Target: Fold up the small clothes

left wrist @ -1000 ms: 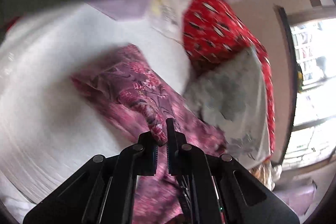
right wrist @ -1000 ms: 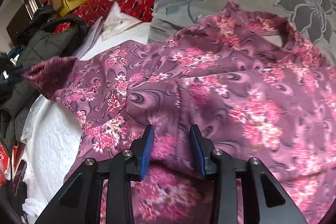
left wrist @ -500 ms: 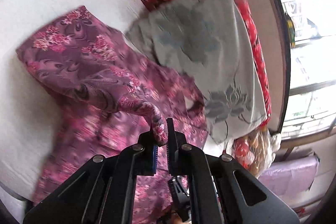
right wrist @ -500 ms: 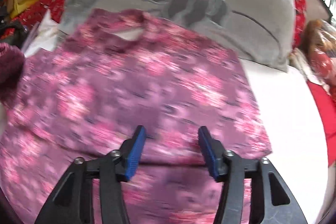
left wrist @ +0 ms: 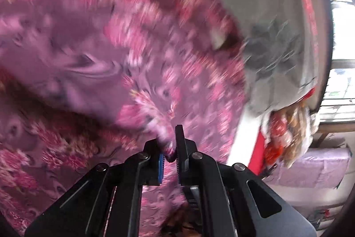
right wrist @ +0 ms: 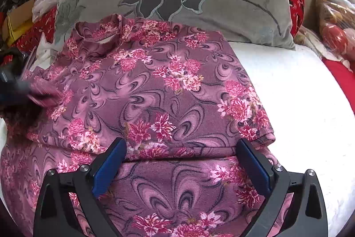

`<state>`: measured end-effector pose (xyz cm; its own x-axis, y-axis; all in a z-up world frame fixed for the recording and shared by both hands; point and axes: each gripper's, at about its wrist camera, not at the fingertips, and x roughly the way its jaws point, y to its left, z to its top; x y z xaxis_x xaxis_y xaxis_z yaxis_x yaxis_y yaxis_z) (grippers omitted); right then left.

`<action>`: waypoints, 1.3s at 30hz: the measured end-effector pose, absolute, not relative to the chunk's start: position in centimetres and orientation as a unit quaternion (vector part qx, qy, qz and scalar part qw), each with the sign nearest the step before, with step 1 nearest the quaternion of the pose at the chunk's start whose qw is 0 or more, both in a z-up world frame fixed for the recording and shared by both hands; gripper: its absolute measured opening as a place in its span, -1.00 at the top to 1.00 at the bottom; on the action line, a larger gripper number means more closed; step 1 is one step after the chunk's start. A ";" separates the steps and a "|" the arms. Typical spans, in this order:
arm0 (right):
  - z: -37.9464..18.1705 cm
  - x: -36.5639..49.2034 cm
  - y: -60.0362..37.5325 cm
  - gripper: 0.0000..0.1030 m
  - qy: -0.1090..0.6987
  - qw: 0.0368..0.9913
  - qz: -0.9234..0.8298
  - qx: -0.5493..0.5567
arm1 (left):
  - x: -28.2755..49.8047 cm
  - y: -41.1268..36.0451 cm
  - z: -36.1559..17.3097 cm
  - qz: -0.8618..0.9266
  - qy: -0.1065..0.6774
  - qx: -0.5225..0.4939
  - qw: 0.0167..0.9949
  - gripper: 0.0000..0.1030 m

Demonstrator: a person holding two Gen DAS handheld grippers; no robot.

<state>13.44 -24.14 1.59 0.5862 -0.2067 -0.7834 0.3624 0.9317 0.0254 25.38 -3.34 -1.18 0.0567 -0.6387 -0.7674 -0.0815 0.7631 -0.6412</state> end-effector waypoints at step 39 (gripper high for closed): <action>7.8 20.1 -18.1 0.97 0.409 0.861 0.028 0.299 | 21.3 12.5 -2.0 -0.208 0.593 -0.234 0.742 0.45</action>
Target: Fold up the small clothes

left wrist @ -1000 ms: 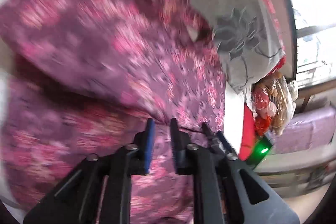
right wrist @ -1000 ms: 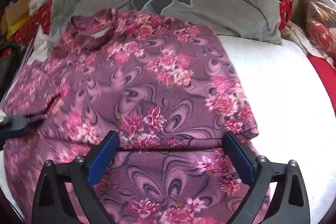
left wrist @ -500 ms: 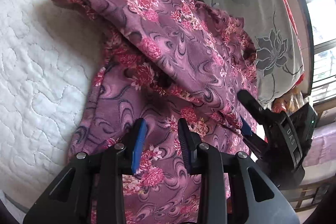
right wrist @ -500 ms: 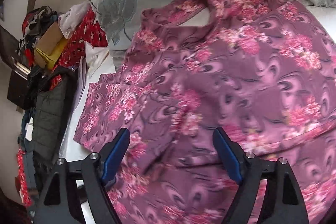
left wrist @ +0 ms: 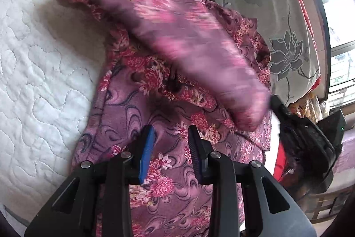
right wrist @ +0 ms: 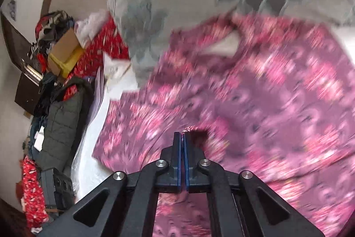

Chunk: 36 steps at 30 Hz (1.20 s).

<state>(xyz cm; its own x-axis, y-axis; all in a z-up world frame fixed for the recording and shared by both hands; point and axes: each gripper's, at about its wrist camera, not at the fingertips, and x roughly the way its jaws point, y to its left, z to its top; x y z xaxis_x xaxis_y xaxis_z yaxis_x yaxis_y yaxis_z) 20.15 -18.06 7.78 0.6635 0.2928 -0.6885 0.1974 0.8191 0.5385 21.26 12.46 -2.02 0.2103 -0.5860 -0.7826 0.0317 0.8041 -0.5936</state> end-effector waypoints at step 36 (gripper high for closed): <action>9.6 16.1 -32.1 0.89 0.360 0.870 -0.076 0.329 | 21.6 10.2 -1.7 -0.183 0.599 -0.201 0.753 0.43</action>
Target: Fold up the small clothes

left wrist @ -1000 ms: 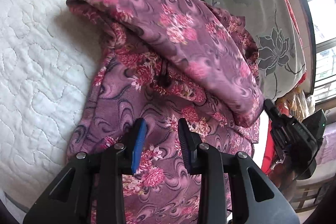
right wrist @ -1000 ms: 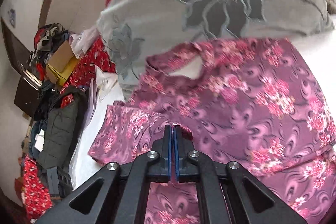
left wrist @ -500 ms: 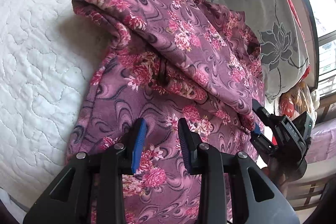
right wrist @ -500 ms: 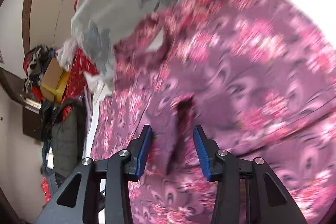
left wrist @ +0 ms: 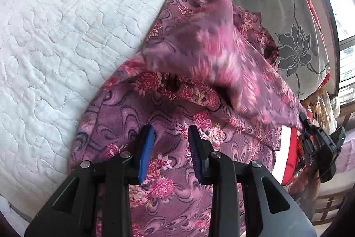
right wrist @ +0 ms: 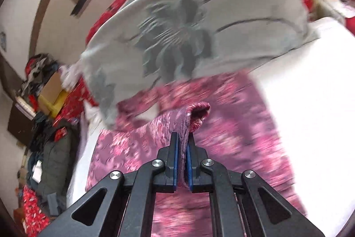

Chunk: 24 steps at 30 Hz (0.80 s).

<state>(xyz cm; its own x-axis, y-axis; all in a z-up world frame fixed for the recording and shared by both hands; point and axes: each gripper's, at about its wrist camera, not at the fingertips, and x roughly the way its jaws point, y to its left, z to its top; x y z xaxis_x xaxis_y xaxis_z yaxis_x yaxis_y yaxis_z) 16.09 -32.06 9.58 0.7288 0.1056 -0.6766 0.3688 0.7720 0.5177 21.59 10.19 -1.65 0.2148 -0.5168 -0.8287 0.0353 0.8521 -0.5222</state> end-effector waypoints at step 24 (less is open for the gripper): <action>3.6 15.0 -36.5 0.78 0.468 0.826 -0.122 0.289 | 26.4 4.1 0.2 -0.163 0.596 -0.077 0.783 0.25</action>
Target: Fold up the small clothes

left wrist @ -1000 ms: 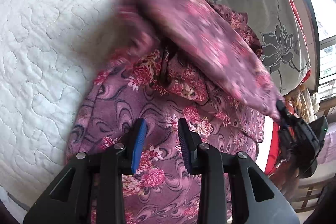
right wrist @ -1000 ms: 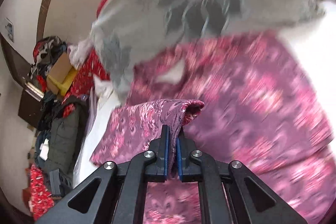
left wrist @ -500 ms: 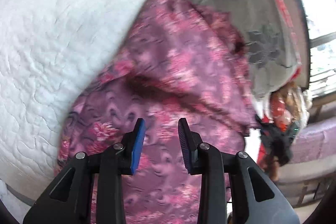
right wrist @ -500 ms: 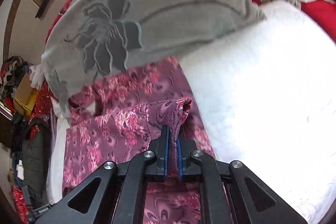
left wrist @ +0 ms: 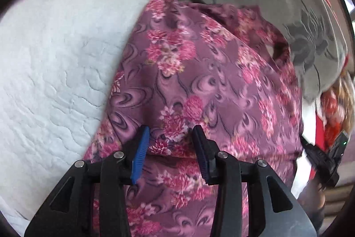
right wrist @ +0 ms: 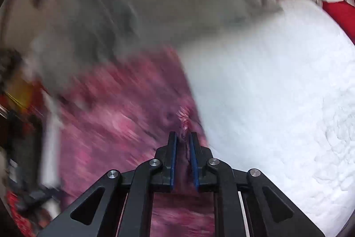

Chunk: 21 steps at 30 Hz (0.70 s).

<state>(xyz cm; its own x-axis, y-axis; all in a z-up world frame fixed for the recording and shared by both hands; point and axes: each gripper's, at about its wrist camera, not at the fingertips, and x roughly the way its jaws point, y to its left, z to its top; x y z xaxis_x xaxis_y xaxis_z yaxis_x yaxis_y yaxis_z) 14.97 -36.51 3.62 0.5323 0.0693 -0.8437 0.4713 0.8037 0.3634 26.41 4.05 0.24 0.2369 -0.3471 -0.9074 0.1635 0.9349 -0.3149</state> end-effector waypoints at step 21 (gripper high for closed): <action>3.9 1.0 -26.5 -0.11 0.579 0.807 -0.065 0.101 | 12.7 5.1 0.5 -0.233 0.637 0.005 0.735 -0.06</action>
<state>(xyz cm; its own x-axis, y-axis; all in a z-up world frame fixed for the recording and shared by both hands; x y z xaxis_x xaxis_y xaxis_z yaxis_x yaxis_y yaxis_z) 0.98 -26.49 3.89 0.3213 0.0114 -0.9469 0.2223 0.9711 0.0871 12.66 5.12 0.48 0.0808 -0.3360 -0.9384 0.3495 0.8912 -0.2891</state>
